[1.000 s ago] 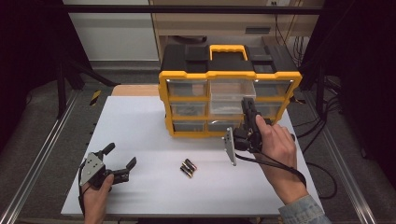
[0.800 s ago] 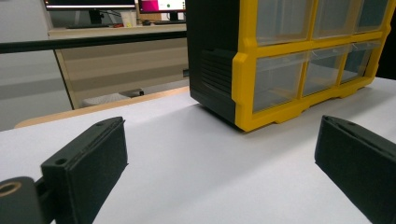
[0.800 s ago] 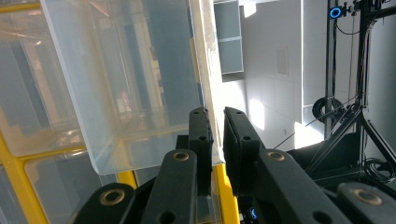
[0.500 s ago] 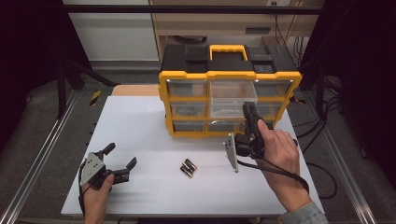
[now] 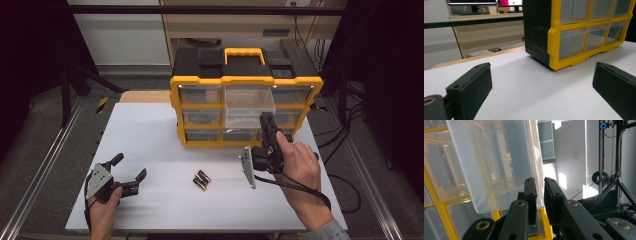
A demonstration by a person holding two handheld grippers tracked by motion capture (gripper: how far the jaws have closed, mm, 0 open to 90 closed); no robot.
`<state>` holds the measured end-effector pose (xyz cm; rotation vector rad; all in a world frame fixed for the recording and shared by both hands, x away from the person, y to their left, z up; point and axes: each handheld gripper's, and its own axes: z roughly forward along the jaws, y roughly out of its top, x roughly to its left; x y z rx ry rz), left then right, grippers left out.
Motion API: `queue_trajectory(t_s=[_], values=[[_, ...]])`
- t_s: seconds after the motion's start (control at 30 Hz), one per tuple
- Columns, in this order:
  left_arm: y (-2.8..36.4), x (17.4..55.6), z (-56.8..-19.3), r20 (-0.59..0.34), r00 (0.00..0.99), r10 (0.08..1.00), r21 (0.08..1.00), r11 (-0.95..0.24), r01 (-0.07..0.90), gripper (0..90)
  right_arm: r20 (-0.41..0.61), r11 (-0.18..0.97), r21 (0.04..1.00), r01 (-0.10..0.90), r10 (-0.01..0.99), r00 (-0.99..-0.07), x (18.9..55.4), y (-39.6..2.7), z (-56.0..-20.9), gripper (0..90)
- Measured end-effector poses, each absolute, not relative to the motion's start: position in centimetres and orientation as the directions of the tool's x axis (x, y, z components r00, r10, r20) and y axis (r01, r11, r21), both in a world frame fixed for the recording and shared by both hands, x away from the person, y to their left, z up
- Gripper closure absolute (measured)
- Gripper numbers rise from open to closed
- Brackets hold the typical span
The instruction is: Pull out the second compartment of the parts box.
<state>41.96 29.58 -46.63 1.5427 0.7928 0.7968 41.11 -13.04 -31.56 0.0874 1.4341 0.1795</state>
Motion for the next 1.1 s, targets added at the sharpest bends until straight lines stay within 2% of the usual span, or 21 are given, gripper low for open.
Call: queue_trajectory(t_s=[0.13, 0.27, 0.33, 0.4, 0.43, 0.47, 0.5, 0.63, 0.67, 0.73, 0.93, 1.1], values=[[29.6, 41.9, -46.6, 0.056, 0.537, 0.842, 0.994, -0.100, 0.053, 2.1, -0.969, 0.975, 0.207, -0.078, 0.215, 0.118, 41.1, -13.0, -31.7, 75.6], [29.7, 41.9, -46.6, 0.056, 0.536, 0.842, 0.994, -0.099, 0.053, 2.1, -0.955, 0.960, 0.269, -0.083, 0.277, 0.107, 40.9, -13.2, -31.7, 58.4], [29.6, 41.9, -46.6, 0.056, 0.537, 0.842, 0.993, -0.101, 0.054, 2.1, -0.939, 0.942, 0.329, -0.073, 0.334, 0.085, 40.9, -13.5, -31.6, 44.9], [29.6, 41.9, -46.6, 0.057, 0.538, 0.841, 0.994, -0.101, 0.052, 2.1, -0.932, 0.935, 0.349, -0.070, 0.354, 0.079, 40.8, -13.6, -31.7, 42.2], [29.6, 41.9, -46.6, 0.057, 0.537, 0.841, 0.994, -0.101, 0.052, 2.1, -0.920, 0.921, 0.383, -0.068, 0.387, 0.065, 40.8, -13.7, -31.7, 37.9], [29.6, 41.9, -46.6, 0.057, 0.538, 0.841, 0.994, -0.101, 0.053, 2.1, -0.886, 0.886, 0.461, -0.057, 0.463, 0.020, 40.7, -14.1, -31.8, 29.4], [29.6, 41.9, -46.6, 0.057, 0.538, 0.841, 0.994, -0.101, 0.052, 2.1, -0.886, 0.886, 0.461, -0.057, 0.463, 0.020, 40.7, -14.1, -31.8, 29.4], [29.7, 41.9, -46.6, 0.056, 0.535, 0.843, 0.994, -0.099, 0.051, 2.1, -0.831, 0.831, 0.556, -0.038, 0.555, -0.021, 40.7, -14.8, -32.2, 18.1], [29.7, 41.9, -46.6, 0.056, 0.535, 0.843, 0.994, -0.098, 0.051, 2.0, -0.794, 0.794, 0.607, -0.016, 0.605, -0.064, 40.7, -15.3, -32.4, 15.3], [29.7, 41.9, -46.6, 0.056, 0.534, 0.844, 0.994, -0.098, 0.051, 2.0, -0.779, 0.781, 0.624, -0.012, 0.621, -0.079, 40.7, -15.5, -32.5, 14.0], [29.7, 41.9, -46.6, 0.059, 0.532, 0.845, 0.994, -0.099, 0.047, 1.8, -0.645, 0.664, 0.746, 0.053, 0.739, -0.195, 40.8, -16.8, -34.0, 12.3], [29.7, 41.9, -46.6, 0.059, 0.533, 0.844, 0.994, -0.098, 0.046, 1.7, -0.573, 0.608, 0.790, 0.084, 0.780, -0.251, 41.1, -17.4, -34.9, 11.6]])
